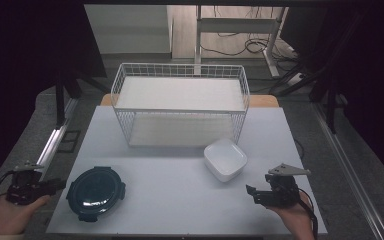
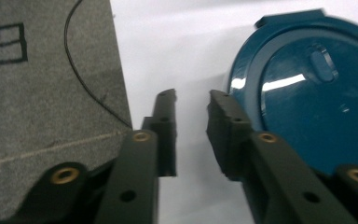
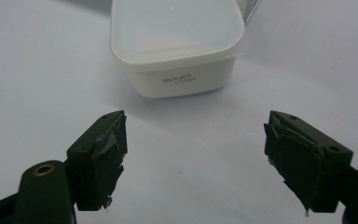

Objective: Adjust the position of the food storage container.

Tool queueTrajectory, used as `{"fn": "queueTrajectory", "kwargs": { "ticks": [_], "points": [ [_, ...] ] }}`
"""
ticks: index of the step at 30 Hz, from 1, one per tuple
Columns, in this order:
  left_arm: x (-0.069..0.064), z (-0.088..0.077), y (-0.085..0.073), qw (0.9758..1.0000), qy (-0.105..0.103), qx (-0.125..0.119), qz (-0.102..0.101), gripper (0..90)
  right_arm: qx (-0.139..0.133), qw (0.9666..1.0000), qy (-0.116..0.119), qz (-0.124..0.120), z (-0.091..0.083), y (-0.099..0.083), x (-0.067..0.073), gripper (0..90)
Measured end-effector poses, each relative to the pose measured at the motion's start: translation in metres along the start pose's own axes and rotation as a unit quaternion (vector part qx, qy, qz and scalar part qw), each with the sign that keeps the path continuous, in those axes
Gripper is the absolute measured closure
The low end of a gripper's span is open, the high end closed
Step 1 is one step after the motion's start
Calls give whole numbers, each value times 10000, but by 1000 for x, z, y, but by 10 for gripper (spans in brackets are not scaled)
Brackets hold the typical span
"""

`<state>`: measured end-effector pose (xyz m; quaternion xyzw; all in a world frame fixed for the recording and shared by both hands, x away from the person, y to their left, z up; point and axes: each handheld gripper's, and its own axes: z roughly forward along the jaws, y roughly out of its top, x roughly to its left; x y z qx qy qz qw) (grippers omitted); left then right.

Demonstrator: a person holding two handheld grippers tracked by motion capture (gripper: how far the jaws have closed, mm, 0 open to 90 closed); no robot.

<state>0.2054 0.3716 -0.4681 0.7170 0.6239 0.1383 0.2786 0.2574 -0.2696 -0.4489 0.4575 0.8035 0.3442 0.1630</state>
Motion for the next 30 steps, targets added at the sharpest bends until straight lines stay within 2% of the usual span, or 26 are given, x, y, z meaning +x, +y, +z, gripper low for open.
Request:
{"fn": "queueTrajectory", "kwargs": {
  "ticks": [6,11,16,17,19,30],
  "points": [
    [11,11,-6,9994,-24,334,-105,878,20,10000,-56,11,-1,0,-1,214],
    [12,20,-14,9982,-212,538,-140,900,32,10000,-76,31,-1,-1,-1,215],
    [6,21,-16,9978,-338,563,-129,900,53,10000,-81,25,0,-1,0,215],
    [2,22,-16,9974,-387,599,-100,900,52,9999,-86,19,-1,-1,-1,215],
    [0,23,-17,9977,-287,606,-117,900,28,9999,-101,49,-3,-1,-2,215],
    [2,23,-19,9969,-443,595,-266,900,31,9998,-151,86,-4,-1,-4,216]
  ]
}}
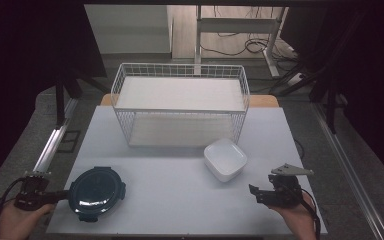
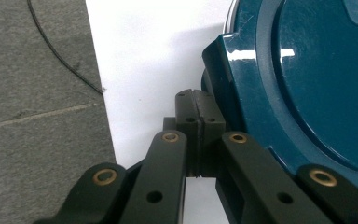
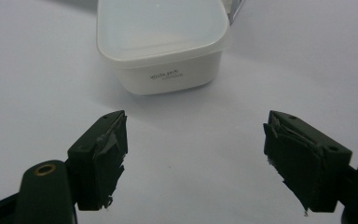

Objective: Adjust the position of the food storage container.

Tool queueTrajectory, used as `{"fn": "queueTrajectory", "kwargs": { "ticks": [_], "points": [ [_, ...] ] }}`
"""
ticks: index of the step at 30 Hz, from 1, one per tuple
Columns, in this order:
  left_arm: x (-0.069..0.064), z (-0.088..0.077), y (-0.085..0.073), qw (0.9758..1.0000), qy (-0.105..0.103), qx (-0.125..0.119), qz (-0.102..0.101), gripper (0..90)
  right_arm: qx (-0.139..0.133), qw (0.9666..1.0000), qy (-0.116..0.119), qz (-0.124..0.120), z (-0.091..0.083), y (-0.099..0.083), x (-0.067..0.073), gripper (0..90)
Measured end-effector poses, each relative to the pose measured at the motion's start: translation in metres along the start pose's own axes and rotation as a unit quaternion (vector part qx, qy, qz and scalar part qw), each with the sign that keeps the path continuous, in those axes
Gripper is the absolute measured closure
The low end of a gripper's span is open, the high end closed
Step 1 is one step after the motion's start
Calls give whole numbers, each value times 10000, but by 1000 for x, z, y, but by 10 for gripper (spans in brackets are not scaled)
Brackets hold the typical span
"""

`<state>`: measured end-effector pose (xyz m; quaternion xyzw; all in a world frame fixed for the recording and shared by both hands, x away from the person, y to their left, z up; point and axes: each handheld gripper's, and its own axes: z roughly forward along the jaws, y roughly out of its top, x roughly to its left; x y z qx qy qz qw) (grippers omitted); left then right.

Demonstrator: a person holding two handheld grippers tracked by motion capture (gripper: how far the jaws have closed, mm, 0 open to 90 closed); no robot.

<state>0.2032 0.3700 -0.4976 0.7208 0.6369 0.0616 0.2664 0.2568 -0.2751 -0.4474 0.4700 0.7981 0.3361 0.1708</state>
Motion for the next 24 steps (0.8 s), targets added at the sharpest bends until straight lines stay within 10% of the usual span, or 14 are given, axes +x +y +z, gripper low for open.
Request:
{"fn": "queueTrajectory", "kwargs": {
  "ticks": [24],
  "points": [
    [-30,15,10,9989,-414,133,166,900,17,10000,-15,-20,0,0,-1,216]
  ]
}}
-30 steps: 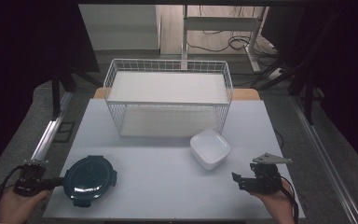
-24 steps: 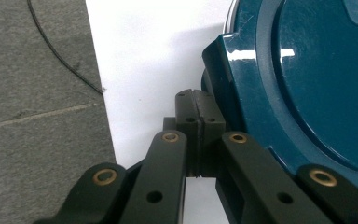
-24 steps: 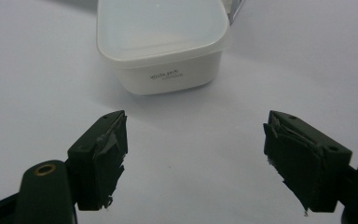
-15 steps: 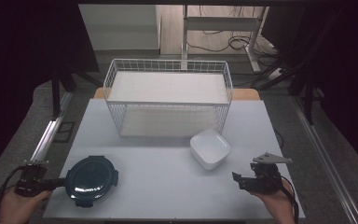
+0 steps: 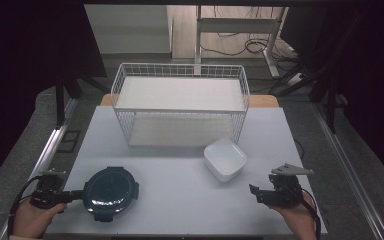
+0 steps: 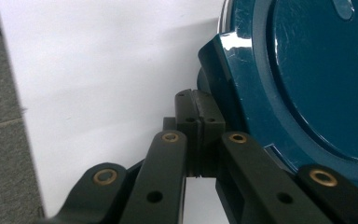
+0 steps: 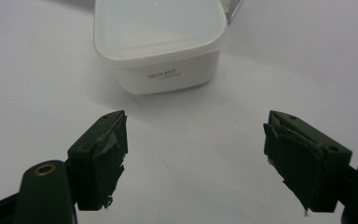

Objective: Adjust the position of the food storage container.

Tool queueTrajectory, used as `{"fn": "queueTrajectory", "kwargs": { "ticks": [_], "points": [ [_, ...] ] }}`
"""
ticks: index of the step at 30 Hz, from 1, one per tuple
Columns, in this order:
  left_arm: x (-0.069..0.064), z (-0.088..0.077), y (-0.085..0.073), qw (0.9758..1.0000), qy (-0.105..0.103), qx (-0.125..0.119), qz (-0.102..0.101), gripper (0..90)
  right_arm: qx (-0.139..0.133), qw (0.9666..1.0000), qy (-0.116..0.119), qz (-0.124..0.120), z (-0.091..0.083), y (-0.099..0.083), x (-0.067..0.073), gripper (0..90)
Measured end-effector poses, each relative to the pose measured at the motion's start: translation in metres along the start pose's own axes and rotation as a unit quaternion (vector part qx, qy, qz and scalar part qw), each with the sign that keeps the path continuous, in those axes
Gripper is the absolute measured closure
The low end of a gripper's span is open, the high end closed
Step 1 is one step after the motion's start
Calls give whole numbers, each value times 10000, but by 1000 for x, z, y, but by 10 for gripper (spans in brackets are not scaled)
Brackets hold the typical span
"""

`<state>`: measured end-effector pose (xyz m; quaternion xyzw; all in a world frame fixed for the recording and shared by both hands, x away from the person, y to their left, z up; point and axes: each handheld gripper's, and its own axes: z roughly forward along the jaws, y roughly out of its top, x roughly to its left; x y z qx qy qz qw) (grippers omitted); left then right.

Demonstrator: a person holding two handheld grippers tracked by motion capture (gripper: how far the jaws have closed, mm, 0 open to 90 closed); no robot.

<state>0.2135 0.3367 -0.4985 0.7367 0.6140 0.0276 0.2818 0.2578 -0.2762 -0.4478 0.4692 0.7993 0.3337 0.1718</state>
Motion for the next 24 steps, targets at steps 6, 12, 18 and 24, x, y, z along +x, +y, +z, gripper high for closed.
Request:
{"fn": "queueTrajectory", "kwargs": {
  "ticks": [6,12,18,24],
  "points": [
    [-12,9,5,9997,-194,84,151,900,-16,10000,-22,15,0,0,0,215],
    [-25,16,8,9987,-376,159,300,900,-6,10000,-11,-2,0,0,1,215],
    [-37,26,13,9973,-592,179,385,900,13,10000,0,-5,2,0,1,216],
    [-46,32,20,9965,-646,225,488,900,28,10000,15,-14,3,0,2,215]
  ]
}}
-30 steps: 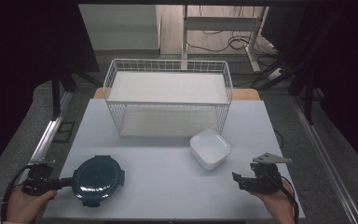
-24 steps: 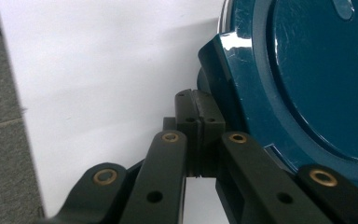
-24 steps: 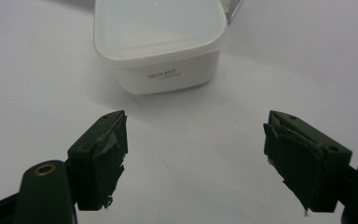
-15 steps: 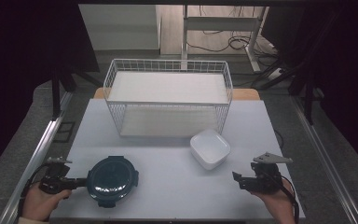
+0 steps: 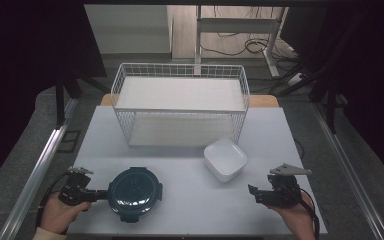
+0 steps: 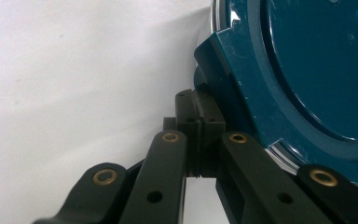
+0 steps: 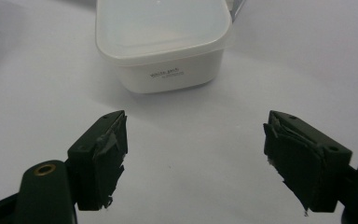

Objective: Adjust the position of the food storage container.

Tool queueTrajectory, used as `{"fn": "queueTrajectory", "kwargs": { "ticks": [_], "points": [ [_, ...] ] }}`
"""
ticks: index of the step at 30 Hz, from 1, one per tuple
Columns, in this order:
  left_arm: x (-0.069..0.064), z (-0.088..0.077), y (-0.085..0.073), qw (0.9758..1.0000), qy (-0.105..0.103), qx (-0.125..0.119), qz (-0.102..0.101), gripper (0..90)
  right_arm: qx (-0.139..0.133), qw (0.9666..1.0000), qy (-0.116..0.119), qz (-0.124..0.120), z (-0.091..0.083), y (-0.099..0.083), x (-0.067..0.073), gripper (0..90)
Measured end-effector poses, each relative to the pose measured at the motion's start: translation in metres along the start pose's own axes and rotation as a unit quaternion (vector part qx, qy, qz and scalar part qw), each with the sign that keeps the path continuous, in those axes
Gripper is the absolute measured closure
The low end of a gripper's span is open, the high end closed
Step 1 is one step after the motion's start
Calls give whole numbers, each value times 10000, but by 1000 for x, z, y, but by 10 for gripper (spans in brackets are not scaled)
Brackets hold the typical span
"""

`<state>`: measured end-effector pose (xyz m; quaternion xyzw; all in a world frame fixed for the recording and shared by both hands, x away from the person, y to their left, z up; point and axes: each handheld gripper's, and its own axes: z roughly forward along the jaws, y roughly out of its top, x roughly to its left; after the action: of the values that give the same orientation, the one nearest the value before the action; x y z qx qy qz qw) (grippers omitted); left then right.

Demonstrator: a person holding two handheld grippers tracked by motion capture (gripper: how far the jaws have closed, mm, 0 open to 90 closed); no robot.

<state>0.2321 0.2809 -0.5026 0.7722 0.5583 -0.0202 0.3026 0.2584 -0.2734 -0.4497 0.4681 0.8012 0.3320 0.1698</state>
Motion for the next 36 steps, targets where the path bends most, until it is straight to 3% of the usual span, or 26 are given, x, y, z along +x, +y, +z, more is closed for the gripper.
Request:
{"fn": "queueTrajectory", "kwargs": {
  "ticks": [14,23,36],
  "points": [
    [-21,17,15,9997,-163,41,170,900,-6,10000,25,13,0,0,0,215],
    [-43,32,24,9988,-317,111,357,900,-30,10000,32,8,-1,0,0,215],
    [-65,43,30,9974,-370,221,570,900,-29,10000,29,-13,0,1,1,215]
  ]
}}
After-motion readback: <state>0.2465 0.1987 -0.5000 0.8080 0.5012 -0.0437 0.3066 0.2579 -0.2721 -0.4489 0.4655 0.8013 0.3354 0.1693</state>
